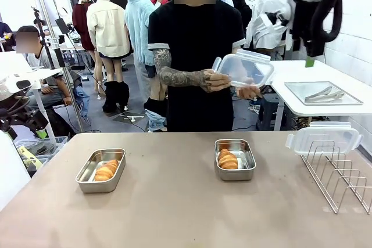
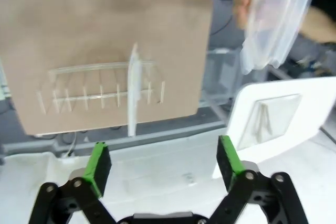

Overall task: Place the bread in airtight containers.
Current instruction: Pick up one Airtight Container lid and hand it to the human.

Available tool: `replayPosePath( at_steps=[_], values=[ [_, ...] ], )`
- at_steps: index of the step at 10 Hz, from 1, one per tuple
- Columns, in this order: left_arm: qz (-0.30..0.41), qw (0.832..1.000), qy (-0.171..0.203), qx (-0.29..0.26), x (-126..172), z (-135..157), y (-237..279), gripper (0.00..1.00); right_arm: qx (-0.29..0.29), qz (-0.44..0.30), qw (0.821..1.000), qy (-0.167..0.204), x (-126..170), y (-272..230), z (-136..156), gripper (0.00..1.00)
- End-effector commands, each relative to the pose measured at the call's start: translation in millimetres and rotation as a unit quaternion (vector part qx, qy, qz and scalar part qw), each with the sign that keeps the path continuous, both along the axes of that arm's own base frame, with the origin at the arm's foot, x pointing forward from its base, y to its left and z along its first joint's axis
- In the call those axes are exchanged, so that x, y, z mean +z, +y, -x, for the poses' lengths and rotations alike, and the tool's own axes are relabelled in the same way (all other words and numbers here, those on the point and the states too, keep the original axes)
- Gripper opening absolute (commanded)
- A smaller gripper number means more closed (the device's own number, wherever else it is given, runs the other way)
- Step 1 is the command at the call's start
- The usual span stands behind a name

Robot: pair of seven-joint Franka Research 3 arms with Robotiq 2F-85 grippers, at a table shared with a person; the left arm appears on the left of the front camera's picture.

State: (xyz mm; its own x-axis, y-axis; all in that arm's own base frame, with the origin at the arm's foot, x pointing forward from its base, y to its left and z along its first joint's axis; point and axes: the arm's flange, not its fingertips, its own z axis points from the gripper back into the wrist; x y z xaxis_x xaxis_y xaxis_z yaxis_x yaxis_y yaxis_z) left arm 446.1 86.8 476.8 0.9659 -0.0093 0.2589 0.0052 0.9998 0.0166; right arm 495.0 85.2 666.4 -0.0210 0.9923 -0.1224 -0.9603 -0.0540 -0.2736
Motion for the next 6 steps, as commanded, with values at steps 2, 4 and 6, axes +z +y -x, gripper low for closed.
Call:
replayPosePath(
  at_steps=[2, 4, 6],
  values=[
    [0.0, 1.0, 0.001, -0.008, 1.1, 1.7, 1.3, 1.0, 0.001, -0.002, 0.998, 0.062, -30.1, -29.9, 3.9, 1.0],
    [0.0, 1.0, 0.001, -0.008, 1.1, 1.7, 1.3, 1.0, -0.015, -0.027, 0.997, 0.07, -49.0, -52.4, 1.8, 1.0],
    [0.0, 1.0, 0.001, -0.008, 1.1, 1.7, 1.3, 1.0, -0.015, -0.046, 0.997, 0.067, -60.9, -67.3, 6.3, 1.0]
  ],
)
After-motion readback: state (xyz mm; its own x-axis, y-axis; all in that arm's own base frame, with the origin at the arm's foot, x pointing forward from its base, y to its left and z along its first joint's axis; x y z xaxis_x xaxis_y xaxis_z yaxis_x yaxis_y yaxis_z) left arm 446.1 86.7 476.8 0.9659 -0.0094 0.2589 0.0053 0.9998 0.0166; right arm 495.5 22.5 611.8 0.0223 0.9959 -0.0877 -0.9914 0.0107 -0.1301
